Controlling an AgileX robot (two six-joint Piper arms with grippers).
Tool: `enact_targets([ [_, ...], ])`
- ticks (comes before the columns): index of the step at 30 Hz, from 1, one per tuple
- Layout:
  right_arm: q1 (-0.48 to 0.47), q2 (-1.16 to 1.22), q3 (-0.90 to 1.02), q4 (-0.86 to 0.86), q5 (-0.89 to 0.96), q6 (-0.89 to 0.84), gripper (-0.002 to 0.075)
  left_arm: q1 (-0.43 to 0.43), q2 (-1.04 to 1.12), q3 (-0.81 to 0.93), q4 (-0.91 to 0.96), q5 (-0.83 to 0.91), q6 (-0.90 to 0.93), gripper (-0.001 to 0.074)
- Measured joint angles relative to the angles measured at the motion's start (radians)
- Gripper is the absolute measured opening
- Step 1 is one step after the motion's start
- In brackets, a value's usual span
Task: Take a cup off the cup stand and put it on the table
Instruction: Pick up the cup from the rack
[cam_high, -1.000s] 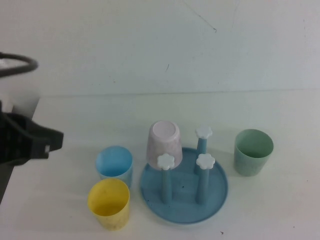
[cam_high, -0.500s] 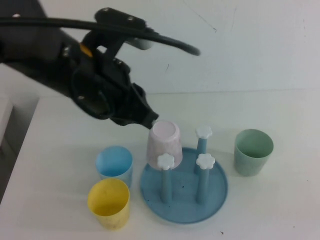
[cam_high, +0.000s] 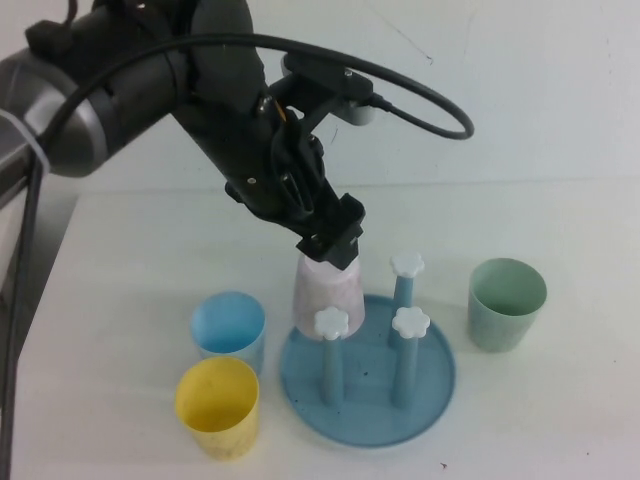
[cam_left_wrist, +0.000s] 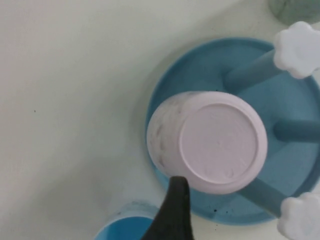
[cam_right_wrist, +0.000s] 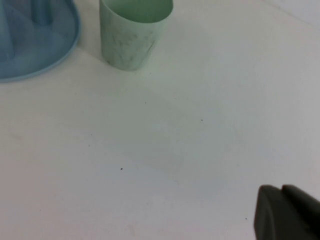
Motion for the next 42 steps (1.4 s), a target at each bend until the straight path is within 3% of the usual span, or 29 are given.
enact_targets([
  [22, 0.000, 0.000, 0.015, 0.015, -0.013, -0.002, -0.0002, 0.000, 0.164, -0.002, -0.003, -0.084, -0.012, 0.0545],
  [42, 0.000, 0.000, 0.015, 0.021, -0.013, -0.002, -0.0002, 0.000, 0.173, -0.027, 0.008, -0.033, -0.014, 0.0533],
])
